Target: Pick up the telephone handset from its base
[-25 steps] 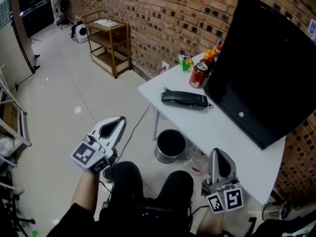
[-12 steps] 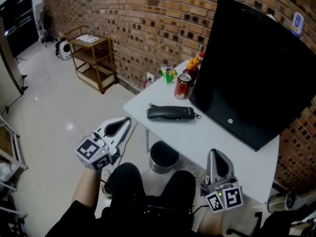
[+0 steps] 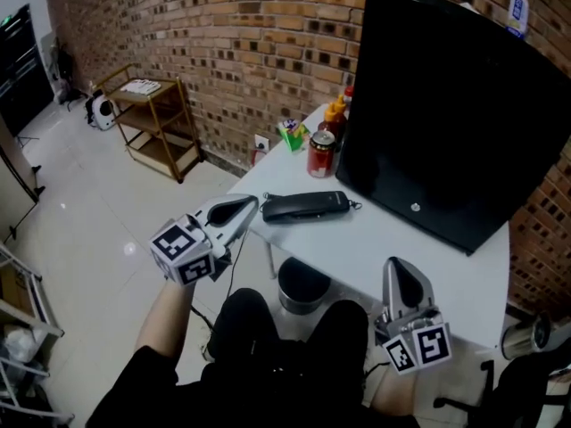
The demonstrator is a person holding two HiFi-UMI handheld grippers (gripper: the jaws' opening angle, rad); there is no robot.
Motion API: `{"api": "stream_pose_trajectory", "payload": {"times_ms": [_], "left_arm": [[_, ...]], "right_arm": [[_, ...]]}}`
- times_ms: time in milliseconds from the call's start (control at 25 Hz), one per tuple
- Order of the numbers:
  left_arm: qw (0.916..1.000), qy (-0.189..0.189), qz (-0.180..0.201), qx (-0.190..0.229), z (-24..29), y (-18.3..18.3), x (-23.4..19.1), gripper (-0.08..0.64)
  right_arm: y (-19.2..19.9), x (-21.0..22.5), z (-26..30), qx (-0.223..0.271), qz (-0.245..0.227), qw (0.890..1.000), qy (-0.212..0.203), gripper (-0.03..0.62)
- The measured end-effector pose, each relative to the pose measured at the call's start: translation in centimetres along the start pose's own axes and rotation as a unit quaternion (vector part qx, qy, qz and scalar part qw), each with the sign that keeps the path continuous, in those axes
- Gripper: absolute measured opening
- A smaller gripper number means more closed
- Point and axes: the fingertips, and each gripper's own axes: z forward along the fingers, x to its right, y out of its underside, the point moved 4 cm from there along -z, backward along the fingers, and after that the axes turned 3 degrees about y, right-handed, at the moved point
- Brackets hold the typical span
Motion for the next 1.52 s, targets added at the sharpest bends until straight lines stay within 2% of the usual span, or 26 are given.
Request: {"api": "stream_pose_trajectory", "payload": {"times_ms": [120, 200, 280, 360, 400, 440, 600, 760, 920, 1040, 1200, 1360, 1440, 1520], "left_arm": [[0.9988, 0.027, 0.018, -0.038, 1.5, 0.0, -0.7, 0.006], [0.9969, 0.055, 0.016, -0.054, 3.0, -0.3, -0.7, 0.056], [0.9936, 0.087, 0.012, -0.07, 4.7, -0.3, -0.4, 0.076], [0.9866, 0.131, -0.01, -0.098, 6.8, -0.1, 0.0, 0.191], [0.9816, 0.15, -0.02, -0.117, 7.9, 0.0, 0.1, 0.275], [0.9768, 0.162, -0.018, -0.138, 8.9, 0.0, 0.2, 0.32], [0.9579, 0.169, 0.062, -0.224, 11.2, 1.2, 0.3, 0.321], [0.9359, 0.219, 0.033, -0.274, 12.5, 3.7, 0.2, 0.321], [0.9165, 0.227, 0.041, -0.327, 13.2, 5.2, 0.0, 0.321], [0.9018, 0.236, 0.011, -0.362, 13.5, 5.9, 0.0, 0.321], [0.8974, 0.243, -0.015, -0.368, 13.8, 6.1, 0.3, 0.319], [0.889, 0.24, 0.005, -0.39, 14.0, 6.9, 0.4, 0.315], [0.8893, 0.233, 0.017, -0.393, 14.0, 7.1, 0.3, 0.266], [0.8907, 0.231, 0.021, -0.391, 14.0, 7.2, 0.2, 0.259]], "right_arm": [[0.2, 0.0, -0.2, 0.0, 0.001, 1.0, 0.011, 0.009], [0.3, 0.2, -0.3, -0.001, 0.003, 1.0, 0.018, 0.009], [0.5, 0.4, -0.5, -0.003, 0.009, 1.0, 0.025, 0.009], [0.7, 0.6, -0.7, -0.007, 0.013, 1.0, 0.028, 0.009], [0.7, 0.6, -0.6, -0.009, 0.013, 0.999, 0.028, 0.009], [0.8, 0.6, -0.5, -0.01, 0.012, 0.999, 0.028, 0.009], [1.0, 0.0, -0.3, -0.011, 0.011, 1.0, 0.024, 0.009], [1.2, 0.0, -0.3, -0.01, 0.017, 0.999, 0.025, 0.009], [1.4, 0.1, -0.6, -0.006, 0.026, 0.999, 0.03, 0.009], [1.6, 0.1, -0.4, -0.009, 0.027, 0.999, 0.034, 0.009], [1.8, 0.1, -0.4, -0.012, 0.026, 0.999, 0.031, 0.009], [1.7, 0.3, -0.5, -0.011, 0.027, 0.999, 0.034, 0.009], [1.7, 0.4, -0.6, -0.01, 0.027, 0.999, 0.035, 0.009], [1.7, 0.5, -0.6, -0.01, 0.026, 0.999, 0.034, 0.009]]}}
